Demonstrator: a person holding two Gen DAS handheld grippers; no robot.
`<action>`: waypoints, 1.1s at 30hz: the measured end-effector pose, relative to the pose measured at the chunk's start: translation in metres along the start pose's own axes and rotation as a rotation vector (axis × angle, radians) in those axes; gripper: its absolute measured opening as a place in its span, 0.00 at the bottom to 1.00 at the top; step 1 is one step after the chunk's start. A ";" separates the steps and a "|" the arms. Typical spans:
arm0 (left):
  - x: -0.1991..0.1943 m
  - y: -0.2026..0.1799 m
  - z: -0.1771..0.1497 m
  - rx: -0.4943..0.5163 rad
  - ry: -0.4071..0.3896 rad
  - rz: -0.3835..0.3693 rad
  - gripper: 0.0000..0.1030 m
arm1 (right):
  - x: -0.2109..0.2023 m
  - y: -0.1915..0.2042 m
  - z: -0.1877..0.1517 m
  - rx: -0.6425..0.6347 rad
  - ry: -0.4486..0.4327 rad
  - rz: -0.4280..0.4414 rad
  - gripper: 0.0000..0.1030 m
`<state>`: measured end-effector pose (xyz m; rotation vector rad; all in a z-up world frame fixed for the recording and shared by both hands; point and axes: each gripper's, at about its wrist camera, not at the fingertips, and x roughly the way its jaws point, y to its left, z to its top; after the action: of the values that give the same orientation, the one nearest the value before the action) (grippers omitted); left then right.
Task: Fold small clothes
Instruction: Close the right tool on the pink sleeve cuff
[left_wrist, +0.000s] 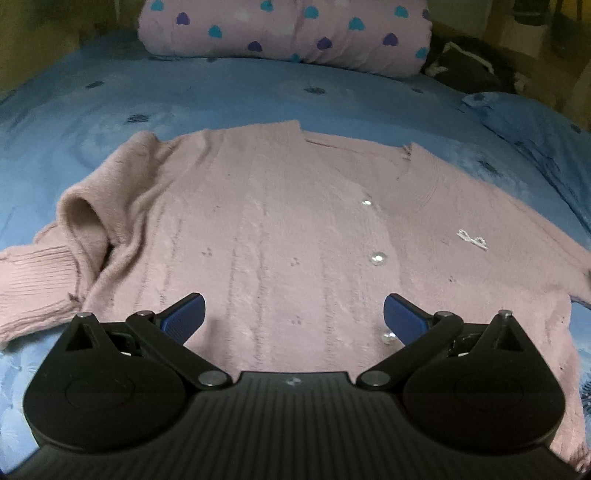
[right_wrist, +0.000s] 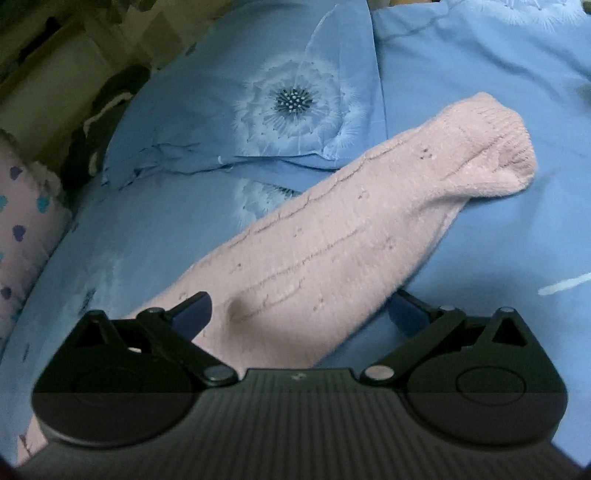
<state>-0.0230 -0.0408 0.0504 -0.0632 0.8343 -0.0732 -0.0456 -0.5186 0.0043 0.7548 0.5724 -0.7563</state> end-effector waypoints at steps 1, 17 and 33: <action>0.001 -0.002 0.000 0.001 0.000 -0.002 1.00 | 0.003 0.000 -0.001 -0.014 -0.006 -0.001 1.00; 0.022 -0.017 -0.009 -0.005 0.046 0.031 1.00 | 0.004 -0.009 0.011 0.042 0.010 0.037 0.97; 0.009 0.017 -0.014 0.011 0.011 0.079 1.00 | -0.004 -0.016 0.012 0.194 -0.016 0.134 0.80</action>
<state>-0.0266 -0.0254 0.0334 -0.0197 0.8466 -0.0038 -0.0583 -0.5341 0.0078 0.9557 0.4329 -0.6991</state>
